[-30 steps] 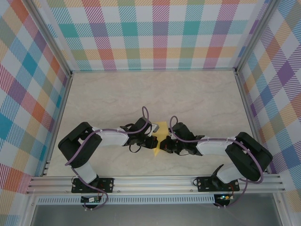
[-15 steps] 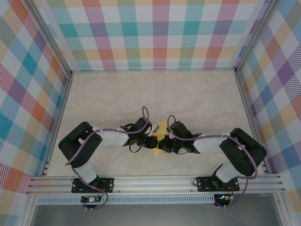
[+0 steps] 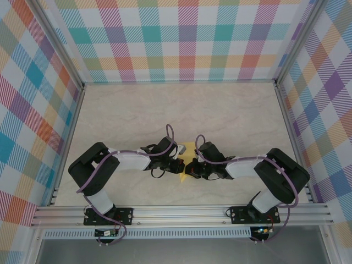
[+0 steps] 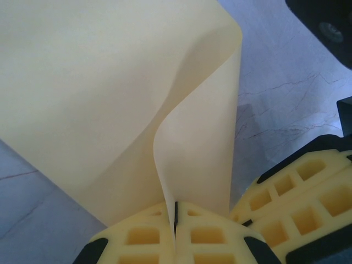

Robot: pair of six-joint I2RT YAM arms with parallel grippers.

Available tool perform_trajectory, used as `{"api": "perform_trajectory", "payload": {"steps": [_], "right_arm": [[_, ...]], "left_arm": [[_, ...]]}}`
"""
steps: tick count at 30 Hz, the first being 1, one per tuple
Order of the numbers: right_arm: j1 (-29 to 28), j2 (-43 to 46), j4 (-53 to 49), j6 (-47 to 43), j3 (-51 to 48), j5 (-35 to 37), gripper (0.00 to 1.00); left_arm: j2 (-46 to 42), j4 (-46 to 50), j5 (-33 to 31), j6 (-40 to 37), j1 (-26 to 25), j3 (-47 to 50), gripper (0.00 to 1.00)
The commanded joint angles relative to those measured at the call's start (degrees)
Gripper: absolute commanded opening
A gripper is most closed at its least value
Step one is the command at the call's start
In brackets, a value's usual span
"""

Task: Fold a paper plane with a square sheet of paper (pick it up from the middle)
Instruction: Third fold the triangle at the center of the table.

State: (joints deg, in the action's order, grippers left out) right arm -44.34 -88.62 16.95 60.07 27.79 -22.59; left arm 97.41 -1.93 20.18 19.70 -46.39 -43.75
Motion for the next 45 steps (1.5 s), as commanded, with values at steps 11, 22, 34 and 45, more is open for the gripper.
{"api": "perform_trajectory", "payload": {"steps": [11,22,34,45], "right_arm": [[-0.70,-4.82,1.90,0.38,-1.18,2.68,0.00],[3.06,4.93,-6.47,-4.24,1.35,3.12,0.00],[5.23,-0.24,-4.74,-5.88,4.71,-0.24,0.01],[6.46,-4.24,-5.47,-7.33,2.53,0.82,0.01]], "left_arm": [[3.40,5.84,-2.86,-1.45,-0.19,1.76,0.02],[3.32,7.52,-3.63,-2.13,-0.23,0.97,0.02],[3.84,7.56,-3.14,-2.17,-0.21,0.56,0.03],[4.17,8.26,-3.07,-2.69,-0.22,0.18,0.03]]}}
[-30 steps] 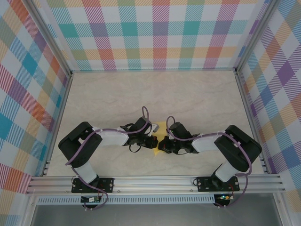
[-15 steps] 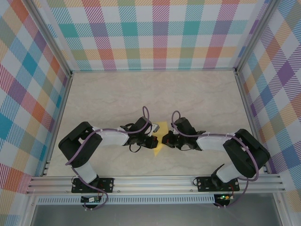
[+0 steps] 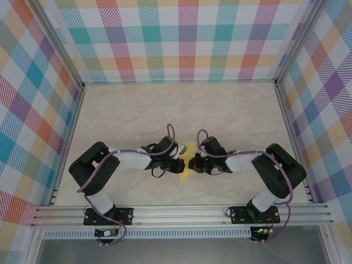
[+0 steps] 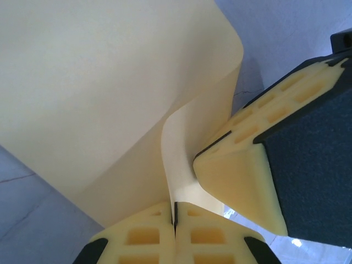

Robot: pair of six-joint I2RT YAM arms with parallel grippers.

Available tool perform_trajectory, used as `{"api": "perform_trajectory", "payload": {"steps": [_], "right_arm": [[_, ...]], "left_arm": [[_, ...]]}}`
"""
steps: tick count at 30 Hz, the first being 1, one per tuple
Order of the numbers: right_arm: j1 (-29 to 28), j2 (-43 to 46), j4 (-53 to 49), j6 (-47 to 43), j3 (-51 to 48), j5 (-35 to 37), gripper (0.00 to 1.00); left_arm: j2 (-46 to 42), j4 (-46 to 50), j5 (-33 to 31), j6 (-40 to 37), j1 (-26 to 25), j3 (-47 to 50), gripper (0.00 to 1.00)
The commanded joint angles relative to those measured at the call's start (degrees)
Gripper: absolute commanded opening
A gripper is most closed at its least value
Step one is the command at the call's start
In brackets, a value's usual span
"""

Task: Fold a paper plane with a square sheet of paper (pick it up from the middle)
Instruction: Third fold the triangle at the center of the table.

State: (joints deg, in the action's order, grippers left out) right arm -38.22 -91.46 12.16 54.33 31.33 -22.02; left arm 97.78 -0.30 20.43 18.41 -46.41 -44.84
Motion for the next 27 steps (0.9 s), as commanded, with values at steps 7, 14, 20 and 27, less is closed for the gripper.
{"api": "perform_trajectory", "payload": {"steps": [7,14,20,27], "right_arm": [[1.68,4.40,-6.60,-3.84,2.20,-0.88,0.02],[4.82,5.34,-7.29,-5.81,3.27,-3.37,0.03],[5.08,2.18,-6.15,-6.16,4.09,-3.42,0.03],[5.39,-1.21,-7.74,-7.44,3.27,0.85,0.03]], "left_arm": [[3.86,6.62,-3.29,-1.28,-0.22,1.46,0.03],[4.00,6.56,-3.25,-1.26,-0.18,1.42,0.03],[4.19,6.54,-3.03,-1.19,-0.24,1.41,0.03],[4.09,6.97,-3.20,-1.39,-0.19,1.50,0.03]]}}
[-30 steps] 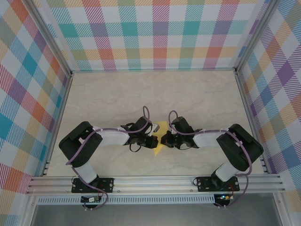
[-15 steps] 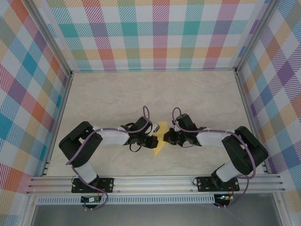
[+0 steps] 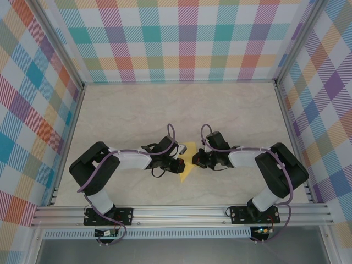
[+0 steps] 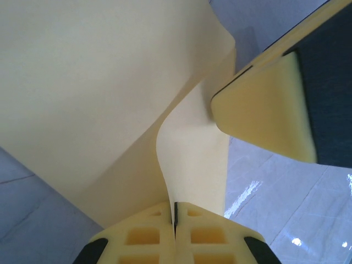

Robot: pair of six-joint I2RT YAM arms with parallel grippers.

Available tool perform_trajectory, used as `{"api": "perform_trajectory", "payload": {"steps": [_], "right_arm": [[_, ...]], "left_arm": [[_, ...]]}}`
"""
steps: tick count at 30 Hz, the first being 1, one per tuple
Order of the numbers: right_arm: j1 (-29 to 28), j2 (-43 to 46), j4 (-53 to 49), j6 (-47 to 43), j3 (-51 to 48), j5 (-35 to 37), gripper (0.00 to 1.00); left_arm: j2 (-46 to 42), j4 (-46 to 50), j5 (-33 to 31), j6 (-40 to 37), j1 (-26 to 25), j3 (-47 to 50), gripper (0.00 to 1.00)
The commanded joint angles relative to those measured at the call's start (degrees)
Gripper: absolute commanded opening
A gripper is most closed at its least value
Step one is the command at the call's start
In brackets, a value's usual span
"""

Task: Fold a paper plane with a square sheet of paper (pick it up from the middle)
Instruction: Third fold the triangle at the center of the table.

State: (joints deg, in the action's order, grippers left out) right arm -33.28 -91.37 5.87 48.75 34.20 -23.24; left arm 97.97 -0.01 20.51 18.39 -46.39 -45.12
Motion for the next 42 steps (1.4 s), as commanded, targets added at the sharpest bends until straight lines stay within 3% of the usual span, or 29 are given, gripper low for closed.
{"api": "perform_trajectory", "payload": {"steps": [1,4,12,19,29,36,42], "right_arm": [[0.49,-2.13,-1.21,-1.86,0.07,2.06,0.03],[0.58,-3.14,-1.02,-1.22,-0.16,1.29,0.02],[1.97,4.71,-4.78,-2.12,3.36,-0.86,0.03],[2.95,2.01,-3.89,-2.30,3.57,-1.20,0.03],[3.44,-3.37,-6.08,-2.55,1.38,3.96,0.03],[3.74,2.46,-10.51,-3.89,5.25,1.86,0.05],[3.75,2.05,-9.07,-3.65,6.80,-0.82,0.05]], "left_arm": [[3.93,6.61,-3.29,-1.35,-0.24,1.90,0.03],[4.01,7.08,-3.42,-1.69,-0.20,1.88,0.03],[3.75,7.57,-3.57,-1.96,-0.20,1.72,0.03],[3.99,7.66,-3.47,-1.91,-0.23,1.39,0.03],[3.78,7.74,-3.46,-1.87,-0.23,1.61,0.03],[3.56,8.27,-3.64,-2.14,-0.27,1.45,0.03],[3.67,8.37,-3.51,-2.26,-0.21,1.30,0.03]]}}
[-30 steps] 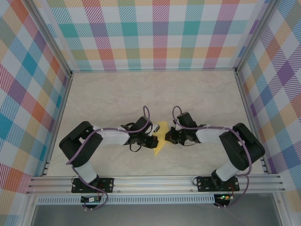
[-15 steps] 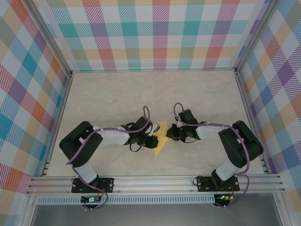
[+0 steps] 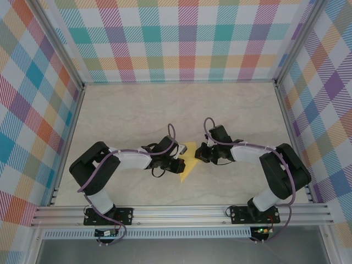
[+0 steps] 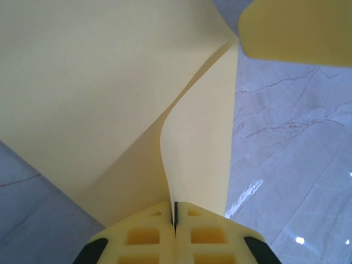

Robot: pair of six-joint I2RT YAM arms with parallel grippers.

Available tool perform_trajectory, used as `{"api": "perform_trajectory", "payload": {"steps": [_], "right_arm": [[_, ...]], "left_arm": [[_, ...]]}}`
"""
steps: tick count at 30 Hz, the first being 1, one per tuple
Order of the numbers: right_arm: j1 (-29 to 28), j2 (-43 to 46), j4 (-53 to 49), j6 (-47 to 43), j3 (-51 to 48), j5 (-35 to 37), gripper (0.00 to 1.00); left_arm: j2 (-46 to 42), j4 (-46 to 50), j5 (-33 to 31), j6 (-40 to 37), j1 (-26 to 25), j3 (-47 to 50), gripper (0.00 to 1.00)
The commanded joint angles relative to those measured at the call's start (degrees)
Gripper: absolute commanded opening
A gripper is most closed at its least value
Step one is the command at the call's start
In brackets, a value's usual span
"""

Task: Fold a paper plane with a square sheet of paper (pick it up from the middle)
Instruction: Third fold the triangle at the center of the table.

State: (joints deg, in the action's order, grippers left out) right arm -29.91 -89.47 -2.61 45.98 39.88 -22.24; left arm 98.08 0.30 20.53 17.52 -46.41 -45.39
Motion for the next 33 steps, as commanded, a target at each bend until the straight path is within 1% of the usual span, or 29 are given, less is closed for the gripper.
{"api": "perform_trajectory", "payload": {"steps": [1,5,9,13,16,17,18,20,23,24,26,28,30,33], "right_arm": [[0.38,-0.36,0.13,-0.60,0.91,-2.13,0.05],[0.38,-3.01,0.93,-0.77,0.65,-1.98,0.05],[0.38,-5.79,1.76,-0.67,-0.93,0.28,0.05],[0.38,-6.72,3.45,-0.21,-3.02,0.78,0.05],[0.38,-6.00,3.77,0.86,-3.98,0.90,0.05],[0.40,-5.41,3.81,1.32,-4.33,0.99,0.05],[0.38,-4.66,3.83,1.76,-4.84,1.17,0.05],[0.29,-3.30,4.10,2.82,-5.71,1.74,0.05],[-0.19,-1.91,3.79,4.51,-6.20,2.45,0.05],[-0.39,-1.40,3.97,5.24,-6.61,2.87,0.05],[-0.84,-0.60,4.50,7.06,-7.33,3.87,0.05],[-1.34,-0.43,5.09,7.72,-7.47,4.16,0.05],[-1.64,-0.70,4.84,8.07,-7.04,4.22,0.06],[-1.82,-0.86,5.07,8.43,-6.83,4.28,0.06]], "left_arm": [[3.60,8.05,-3.54,-1.35,-0.23,1.55,0.03],[3.84,8.04,-3.42,-1.37,-0.18,1.56,0.03],[3.87,7.88,-3.40,-1.35,-0.17,1.66,0.04],[3.07,7.79,-3.74,-1.31,-0.20,1.98,0.05],[1.29,8.68,-5.32,-0.61,-0.18,2.15,0.13],[0.08,9.11,-6.20,-0.13,-0.18,2.15,0.16],[-1.61,9.64,-7.23,0.59,-0.22,2.16,0.21],[-5.45,11.28,-10.50,2.72,-0.19,2.11,0.27],[-11.54,16.84,-16.78,7.18,0.08,1.15,0.38],[-13.60,18.77,-18.59,9.03,0.03,1.00,0.39],[-17.54,19.92,-19.83,12.90,0.01,1.32,0.41],[-21.46,17.69,-18.12,16.86,-0.06,2.97,0.41],[-24.82,10.59,-12.88,20.54,-0.23,5.70,0.36],[-25.21,5.82,-7.25,22.59,-1.27,6.41,0.29]]}}
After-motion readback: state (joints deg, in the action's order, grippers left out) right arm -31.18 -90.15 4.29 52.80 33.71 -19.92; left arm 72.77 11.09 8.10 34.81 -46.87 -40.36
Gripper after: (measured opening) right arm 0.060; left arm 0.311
